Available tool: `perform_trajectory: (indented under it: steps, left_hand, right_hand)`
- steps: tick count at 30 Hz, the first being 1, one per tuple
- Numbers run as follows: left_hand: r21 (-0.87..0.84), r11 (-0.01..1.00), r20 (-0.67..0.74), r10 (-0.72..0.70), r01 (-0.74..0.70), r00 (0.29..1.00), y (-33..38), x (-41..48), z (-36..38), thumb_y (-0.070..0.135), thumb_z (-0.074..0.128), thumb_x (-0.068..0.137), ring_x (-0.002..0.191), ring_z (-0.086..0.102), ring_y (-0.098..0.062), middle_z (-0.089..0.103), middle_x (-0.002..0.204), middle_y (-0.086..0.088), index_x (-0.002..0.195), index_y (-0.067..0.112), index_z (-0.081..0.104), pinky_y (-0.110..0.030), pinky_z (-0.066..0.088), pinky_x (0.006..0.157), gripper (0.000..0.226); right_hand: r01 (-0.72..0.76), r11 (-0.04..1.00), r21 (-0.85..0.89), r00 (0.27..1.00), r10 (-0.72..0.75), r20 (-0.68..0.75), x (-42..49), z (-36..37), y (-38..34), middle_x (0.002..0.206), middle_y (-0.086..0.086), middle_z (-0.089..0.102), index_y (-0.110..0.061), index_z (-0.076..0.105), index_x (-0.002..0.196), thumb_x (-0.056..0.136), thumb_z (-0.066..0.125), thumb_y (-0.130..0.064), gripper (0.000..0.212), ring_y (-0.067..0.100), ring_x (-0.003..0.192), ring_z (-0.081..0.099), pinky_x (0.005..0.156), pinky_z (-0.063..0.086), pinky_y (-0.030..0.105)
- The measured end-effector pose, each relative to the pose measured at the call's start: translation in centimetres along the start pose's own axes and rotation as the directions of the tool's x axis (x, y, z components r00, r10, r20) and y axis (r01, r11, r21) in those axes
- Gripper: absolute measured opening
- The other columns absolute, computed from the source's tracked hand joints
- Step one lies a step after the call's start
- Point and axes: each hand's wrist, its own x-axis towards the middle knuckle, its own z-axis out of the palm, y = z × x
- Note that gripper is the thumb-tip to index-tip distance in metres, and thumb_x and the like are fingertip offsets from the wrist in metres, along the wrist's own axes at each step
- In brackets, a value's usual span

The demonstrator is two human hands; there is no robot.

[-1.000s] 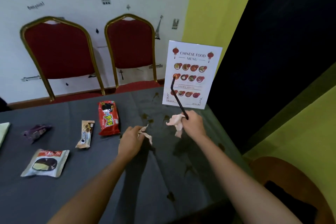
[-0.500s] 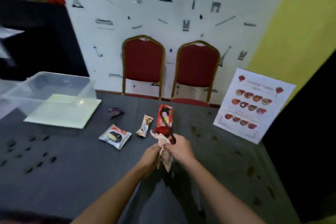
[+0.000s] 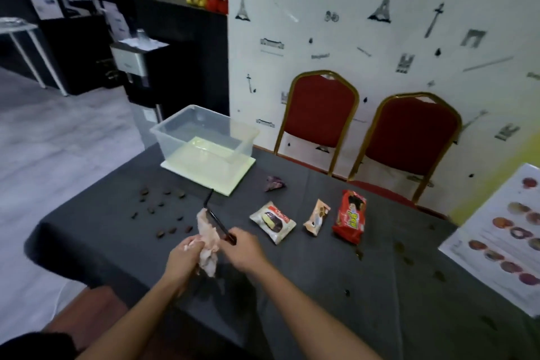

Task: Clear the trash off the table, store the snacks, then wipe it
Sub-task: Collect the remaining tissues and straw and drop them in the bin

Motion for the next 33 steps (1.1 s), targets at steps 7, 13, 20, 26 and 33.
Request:
perform_trajectory:
  steps: [7, 13, 20, 26, 33]
  left_hand:
    - [-0.176, 0.98, -0.435, -0.164, 0.095, 0.885, -3.5, 2.8, -17.4, 0.018, 0.053, 0.089, 0.07, 0.061, -0.032, 0.068, 0.08, -0.014, 0.085, 0.009, 0.065, -0.036, 0.045, 0.063, 0.016]
    - [-0.146, 0.978, -0.572, -0.207, 0.15, 0.794, -6.7, 2.9, -29.2, 0.013, 0.05, 0.092, 0.08, 0.062, -0.037, 0.066, 0.093, -0.025, 0.106, -0.003, 0.062, -0.034, 0.051, 0.066, 0.024]
    - [-0.339, 0.923, -0.702, -0.378, 0.183, 0.603, -11.1, -1.7, -37.5, 0.013, 0.057, 0.089, 0.069, 0.058, -0.024, 0.066, 0.078, -0.009, 0.095, 0.009, 0.064, -0.028, 0.043, 0.061, 0.01]
    - [-0.448, 0.844, -0.758, -0.533, 0.296, 0.376, -15.3, -2.6, -41.3, 0.017, 0.061, 0.084, 0.079, 0.056, -0.027, 0.065, 0.092, -0.009, 0.095, 0.015, 0.065, -0.032, 0.038, 0.066, 0.012]
    - [-0.536, 0.766, -0.719, -0.635, 0.356, 0.283, -22.1, 4.4, -45.0, 0.015, 0.062, 0.081, 0.091, 0.063, -0.03, 0.069, 0.097, -0.013, 0.097, 0.016, 0.068, -0.033, 0.045, 0.073, 0.018]
  right_hand:
    - [0.074, 0.994, -0.076, 0.966, -0.052, 0.253, 3.6, 10.2, -8.5, 0.095, 0.011, 0.07, -0.01, 0.072, 0.093, 0.093, 0.048, -0.019, 0.026, 0.024, 0.088, 0.061, 0.073, 0.045, 0.031]
    - [0.203, 0.968, -0.147, 0.925, -0.14, 0.352, 5.8, 20.5, -16.2, 0.089, 0.005, 0.066, -0.012, 0.073, 0.089, 0.089, 0.06, -0.03, 0.022, 0.017, 0.089, 0.058, 0.071, 0.038, 0.026]
    - [0.326, 0.914, -0.24, 0.768, -0.108, 0.632, 6.2, 32.9, -20.8, 0.1, 0.011, 0.073, -0.014, 0.071, 0.099, 0.088, 0.058, -0.024, 0.02, 0.021, 0.092, 0.066, 0.081, 0.048, 0.028]
    - [0.363, 0.885, -0.292, 0.654, -0.019, 0.756, 7.8, 41.6, -20.2, 0.098, 0.015, 0.072, -0.019, 0.07, 0.095, 0.09, 0.051, -0.022, 0.02, 0.032, 0.097, 0.066, 0.088, 0.052, 0.04]
    - [0.393, 0.838, -0.38, 0.565, 0.106, 0.818, 13.3, 53.2, -15.5, 0.129, 0.004, 0.059, -0.026, 0.053, 0.13, 0.098, 0.042, -0.029, 0.034, 0.024, 0.117, 0.056, 0.082, 0.042, 0.025]
